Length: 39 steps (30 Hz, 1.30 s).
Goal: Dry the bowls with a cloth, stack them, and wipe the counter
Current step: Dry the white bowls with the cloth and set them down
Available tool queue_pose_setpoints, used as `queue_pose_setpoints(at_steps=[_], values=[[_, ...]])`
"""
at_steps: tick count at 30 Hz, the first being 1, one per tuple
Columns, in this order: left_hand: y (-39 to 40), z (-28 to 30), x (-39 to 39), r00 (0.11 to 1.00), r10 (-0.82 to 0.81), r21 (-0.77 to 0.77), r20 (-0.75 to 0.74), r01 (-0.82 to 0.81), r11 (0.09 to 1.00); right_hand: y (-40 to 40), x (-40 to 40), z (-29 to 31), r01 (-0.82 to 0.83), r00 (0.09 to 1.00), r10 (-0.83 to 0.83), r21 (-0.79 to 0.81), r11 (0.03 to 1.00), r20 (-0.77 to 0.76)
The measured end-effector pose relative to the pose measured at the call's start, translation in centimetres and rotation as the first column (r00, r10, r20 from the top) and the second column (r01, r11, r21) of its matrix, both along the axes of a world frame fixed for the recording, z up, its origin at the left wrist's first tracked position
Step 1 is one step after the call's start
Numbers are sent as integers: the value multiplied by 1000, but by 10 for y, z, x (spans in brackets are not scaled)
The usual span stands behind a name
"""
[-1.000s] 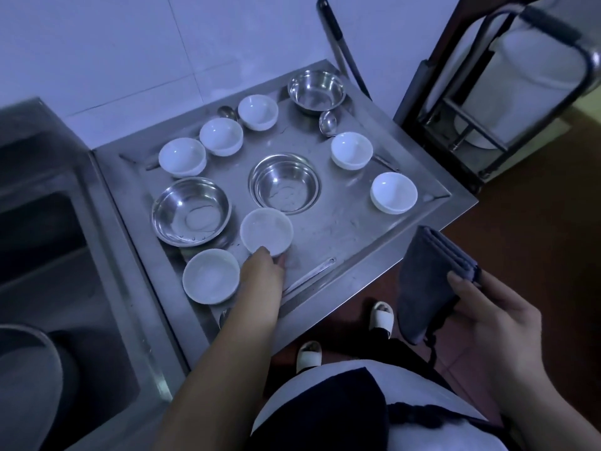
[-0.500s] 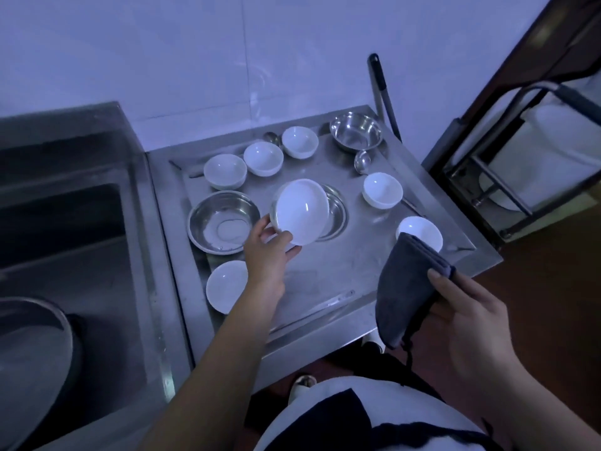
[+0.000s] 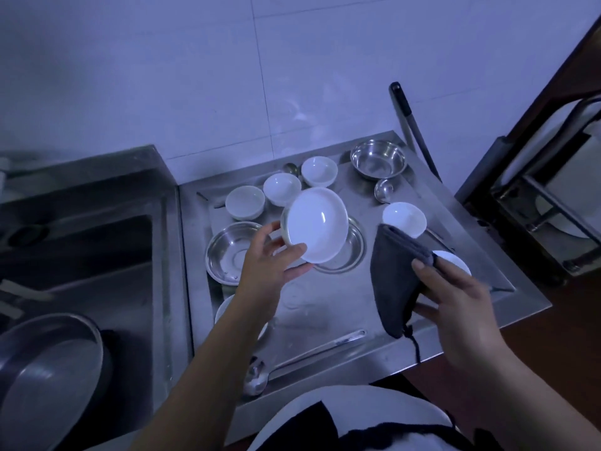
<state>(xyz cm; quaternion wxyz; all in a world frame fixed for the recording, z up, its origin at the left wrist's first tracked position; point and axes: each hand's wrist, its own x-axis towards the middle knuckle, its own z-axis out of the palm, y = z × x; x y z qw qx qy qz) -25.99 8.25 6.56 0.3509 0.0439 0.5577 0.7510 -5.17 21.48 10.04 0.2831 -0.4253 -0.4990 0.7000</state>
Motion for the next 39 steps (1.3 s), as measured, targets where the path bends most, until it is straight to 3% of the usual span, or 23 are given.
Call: queue_pose_setpoints(at_steps=[5, 8, 11, 13, 16, 18, 20, 22, 24, 25, 27, 28, 30, 33, 37, 39], values=[[22, -15, 13, 990, -62, -12, 129, 64, 998, 45, -12, 39, -146, 963, 101, -168, 975, -248], [30, -17, 25, 956, -170, 51, 239, 162, 985, 63, -25, 51, -136, 926, 40, -233, 963, -376], [32, -14, 31, 914, -265, 173, 306, 221, 960, 65, -39, 42, -12, 958, -9, -73, 997, -286], [32, -13, 30, 911, -260, 185, 320, 209, 960, 57, -41, 27, 43, 983, -12, 168, 985, -183], [32, -17, 33, 918, -212, 115, 335, 183, 976, 44, -35, 8, -75, 993, 112, 576, 814, -28], [33, -18, 38, 925, -206, 90, 320, 187, 978, 42, -31, -4, -249, 968, 144, 776, 580, 203], [34, -18, 42, 940, -213, 81, 265, 198, 977, 39, -27, -10, -468, 882, 119, 819, 331, 456], [35, -16, 45, 957, -235, 55, 169, 229, 972, 32, -24, -13, -642, 765, 143, 725, 248, 628], [34, -15, 47, 959, -264, 33, 104, 262, 965, 25, -19, -14, -665, 745, 187, 690, 284, 641], [33, -15, 48, 956, -276, 35, 97, 274, 961, 24, -17, -11, -605, 793, 188, 711, 358, 580], [31, -13, 50, 950, -289, 50, 117, 285, 957, 29, -12, -5, -363, 904, 54, 694, 622, 425], [30, -12, 51, 947, -298, 60, 117, 293, 954, 31, -10, 0, -246, 914, -42, 632, 735, 404], [31, -9, 53, 938, -338, 80, 77, 332, 940, 33, -6, 4, -144, 908, -47, 416, 898, 416], [33, 1, 60, 919, -393, 64, -11, 393, 917, 20, -8, 6, -101, 928, 2, 248, 963, 373], [33, 8, 69, 916, -385, -16, -110, 386, 923, 4, -15, -6, 45, 912, -137, 236, 971, 387], [31, 8, 72, 916, -375, -25, -139, 376, 926, -1, -16, -18, 126, 923, -168, 138, 982, 347]])
